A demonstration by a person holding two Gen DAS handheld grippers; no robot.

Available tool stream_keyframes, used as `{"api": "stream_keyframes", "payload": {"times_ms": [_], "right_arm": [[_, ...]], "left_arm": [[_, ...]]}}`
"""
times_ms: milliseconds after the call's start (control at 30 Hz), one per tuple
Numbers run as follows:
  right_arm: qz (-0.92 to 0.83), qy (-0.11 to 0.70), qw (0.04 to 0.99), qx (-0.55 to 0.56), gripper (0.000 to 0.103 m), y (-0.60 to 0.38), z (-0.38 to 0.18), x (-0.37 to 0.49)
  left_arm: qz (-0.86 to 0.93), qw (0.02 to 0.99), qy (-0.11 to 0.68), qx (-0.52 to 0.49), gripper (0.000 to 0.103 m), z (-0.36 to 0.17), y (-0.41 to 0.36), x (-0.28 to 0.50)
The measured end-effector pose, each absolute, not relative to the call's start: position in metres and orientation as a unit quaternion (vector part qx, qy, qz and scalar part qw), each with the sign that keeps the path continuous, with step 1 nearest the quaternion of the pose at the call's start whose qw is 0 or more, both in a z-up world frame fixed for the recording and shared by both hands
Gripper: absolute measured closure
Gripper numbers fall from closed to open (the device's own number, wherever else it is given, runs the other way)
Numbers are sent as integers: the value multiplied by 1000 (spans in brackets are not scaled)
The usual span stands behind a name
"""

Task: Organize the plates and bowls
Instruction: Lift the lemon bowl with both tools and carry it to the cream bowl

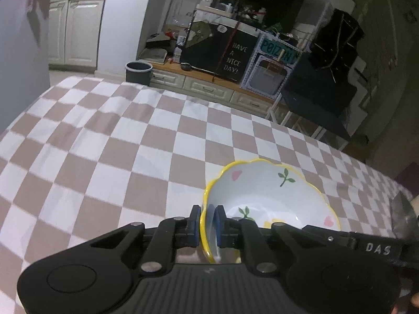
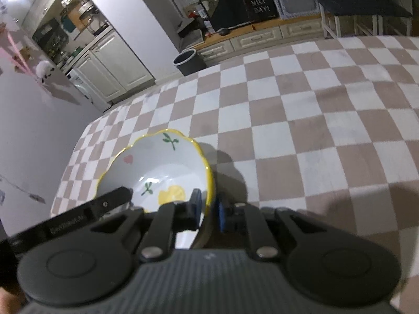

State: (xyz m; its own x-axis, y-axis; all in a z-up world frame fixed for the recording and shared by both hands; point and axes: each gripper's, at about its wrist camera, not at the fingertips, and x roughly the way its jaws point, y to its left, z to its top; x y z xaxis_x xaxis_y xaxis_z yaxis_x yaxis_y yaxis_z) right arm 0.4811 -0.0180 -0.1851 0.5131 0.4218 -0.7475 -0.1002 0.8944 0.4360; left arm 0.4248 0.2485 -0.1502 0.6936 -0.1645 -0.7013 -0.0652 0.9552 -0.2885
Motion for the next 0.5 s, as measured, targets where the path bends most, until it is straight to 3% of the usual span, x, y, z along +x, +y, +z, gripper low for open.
{"api": "stream_keyframes", "payload": {"times_ms": [500], "right_arm": [[159, 445, 867, 156, 92, -48, -154, 443]], "left_arm": [[-42, 917, 385, -97, 94, -108, 204, 374]]}}
